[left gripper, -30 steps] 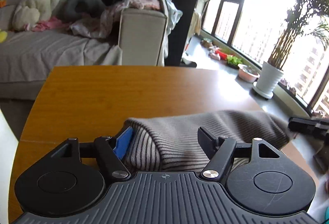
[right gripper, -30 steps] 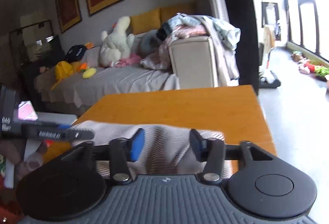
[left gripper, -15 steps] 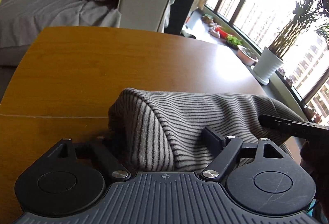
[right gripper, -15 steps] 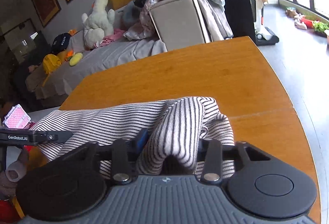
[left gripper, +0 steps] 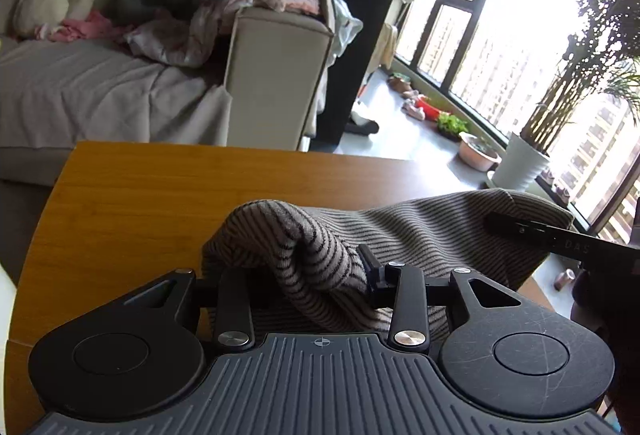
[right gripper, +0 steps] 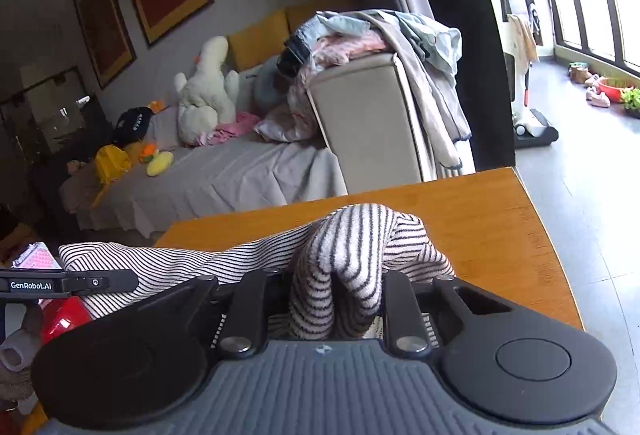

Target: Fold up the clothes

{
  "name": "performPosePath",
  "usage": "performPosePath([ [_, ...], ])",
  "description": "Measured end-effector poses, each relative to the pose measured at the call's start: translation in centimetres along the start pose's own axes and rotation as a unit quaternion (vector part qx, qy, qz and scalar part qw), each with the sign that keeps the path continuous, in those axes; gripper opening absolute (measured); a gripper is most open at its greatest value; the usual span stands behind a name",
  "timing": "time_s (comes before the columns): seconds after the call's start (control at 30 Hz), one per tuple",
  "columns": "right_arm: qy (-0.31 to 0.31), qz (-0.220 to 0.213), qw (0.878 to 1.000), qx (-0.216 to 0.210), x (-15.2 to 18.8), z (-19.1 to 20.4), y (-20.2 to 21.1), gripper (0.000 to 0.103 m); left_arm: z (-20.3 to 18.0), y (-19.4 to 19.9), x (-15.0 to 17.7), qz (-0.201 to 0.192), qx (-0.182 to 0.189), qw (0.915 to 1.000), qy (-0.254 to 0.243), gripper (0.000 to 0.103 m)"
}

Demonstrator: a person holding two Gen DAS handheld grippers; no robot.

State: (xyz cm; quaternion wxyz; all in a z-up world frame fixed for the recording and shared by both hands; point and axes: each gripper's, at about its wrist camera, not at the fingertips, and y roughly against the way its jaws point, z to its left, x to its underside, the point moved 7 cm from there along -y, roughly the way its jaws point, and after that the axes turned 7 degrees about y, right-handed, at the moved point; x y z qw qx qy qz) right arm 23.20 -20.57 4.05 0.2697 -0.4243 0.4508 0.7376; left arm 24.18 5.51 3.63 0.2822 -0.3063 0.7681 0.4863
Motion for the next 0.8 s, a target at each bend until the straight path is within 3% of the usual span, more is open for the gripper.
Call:
performPosePath([
  [0.07,-0.001,0.001,1.000,-0.006,0.9,0.4,1.9,0.019,-0.7,1.7,0.9,-0.005,0.009,0.9999,-0.005,0.040],
  [0.3,0.000,0.052,0.998,0.028,8.1,-0.2,4.0,0.024,-0.7,2.4,9.0,0.057,-0.001,0.9983,-0.003,0.044],
  [0.33,0.000,0.059,0.998,0.037,9.0,-0.5,4.0,0.035,-0.6,2.4,10.1,0.067,-0.006,0.9978,-0.002,0.045],
  [0.37,-0.003,0.059,0.997,0.039,9.2,-0.7,4.2,0.042,-0.1,2.0,11.0,0.072,-0.017,0.9972,0.000,0.053],
  [0.47,-0.009,0.057,0.997,0.048,9.6,-1.1,4.8,0.050,0.3,2.8,10.9,0.058,-0.025,0.9980,0.002,0.060],
  [0.53,0.006,0.046,0.997,0.065,8.6,-1.1,5.6,0.076,0.0,4.2,9.8,0.035,-0.025,0.9991,-0.005,0.065],
  [0.6,0.031,0.020,0.996,0.084,7.4,-0.9,6.7,0.083,-1.1,6.1,8.3,0.000,-0.017,0.9996,-0.022,0.076],
  [0.67,0.061,-0.005,0.995,0.081,6.2,-0.1,7.7,0.076,-2.5,7.8,7.0,-0.032,0.005,0.9990,-0.032,0.090],
  [0.73,0.090,-0.025,0.993,0.070,5.1,1.1,8.5,0.046,-4.3,8.3,6.4,-0.043,0.039,0.9978,-0.032,0.094],
  [0.8,0.096,-0.018,0.994,0.053,4.7,2.0,8.0,0.042,-5.9,7.5,6.8,-0.025,0.070,0.9969,-0.025,0.094],
])
